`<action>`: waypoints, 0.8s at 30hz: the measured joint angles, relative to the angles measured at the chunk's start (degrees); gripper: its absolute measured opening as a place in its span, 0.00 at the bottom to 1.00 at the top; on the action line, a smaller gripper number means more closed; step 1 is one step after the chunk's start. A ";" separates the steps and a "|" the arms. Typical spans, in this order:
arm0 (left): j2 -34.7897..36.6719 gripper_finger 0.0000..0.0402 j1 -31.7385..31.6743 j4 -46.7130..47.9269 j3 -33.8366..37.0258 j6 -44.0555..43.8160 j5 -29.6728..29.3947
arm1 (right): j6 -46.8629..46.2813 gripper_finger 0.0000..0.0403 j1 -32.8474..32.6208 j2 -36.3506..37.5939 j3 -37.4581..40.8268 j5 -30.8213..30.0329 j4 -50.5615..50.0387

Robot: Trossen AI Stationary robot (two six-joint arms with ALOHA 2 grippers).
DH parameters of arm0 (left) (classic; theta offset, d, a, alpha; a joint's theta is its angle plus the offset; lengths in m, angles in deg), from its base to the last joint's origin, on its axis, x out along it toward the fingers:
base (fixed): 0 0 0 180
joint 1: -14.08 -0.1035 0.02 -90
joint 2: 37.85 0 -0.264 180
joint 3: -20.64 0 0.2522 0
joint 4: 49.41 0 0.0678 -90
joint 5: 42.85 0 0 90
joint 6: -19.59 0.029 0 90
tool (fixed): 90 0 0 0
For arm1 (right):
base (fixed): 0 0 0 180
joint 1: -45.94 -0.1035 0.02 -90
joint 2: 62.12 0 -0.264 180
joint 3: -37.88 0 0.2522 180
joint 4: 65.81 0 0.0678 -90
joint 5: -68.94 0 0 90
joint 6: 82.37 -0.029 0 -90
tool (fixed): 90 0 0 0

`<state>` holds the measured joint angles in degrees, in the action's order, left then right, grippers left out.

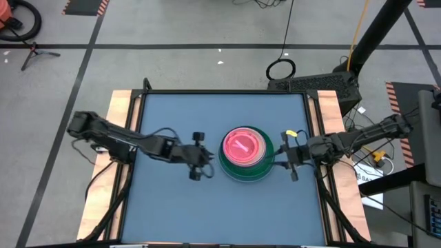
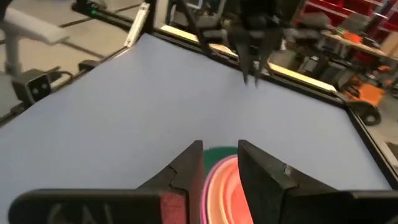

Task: Stack plastic plates
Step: Return to Home Position

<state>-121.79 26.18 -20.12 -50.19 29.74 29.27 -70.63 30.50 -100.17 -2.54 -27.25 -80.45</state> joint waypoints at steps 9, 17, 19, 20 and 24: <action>24.25 0.17 -0.06 -5.80 16.74 -1.85 0.00 | -3.48 0.23 4.19 19.44 13.03 -4.29 2.31; 43.58 0.17 0.03 -10.18 27.87 -2.98 -0.01 | -5.06 0.23 5.39 33.42 16.09 -4.70 -4.34; 47.52 0.17 0.03 -11.35 30.49 -3.24 -0.01 | -5.06 0.23 5.40 36.06 16.11 -4.74 -6.85; 49.52 0.17 0.03 -11.51 31.82 -3.35 -0.01 | -5.14 0.23 5.40 37.02 16.11 -4.98 -7.62; 56.57 0.17 0.01 -13.02 36.33 -4.31 -0.01 | -6.24 0.23 5.40 37.84 16.11 -8.84 -11.82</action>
<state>-65.23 26.18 -33.14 -13.86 25.43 29.26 -76.87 35.90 -62.34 13.58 -36.09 -92.27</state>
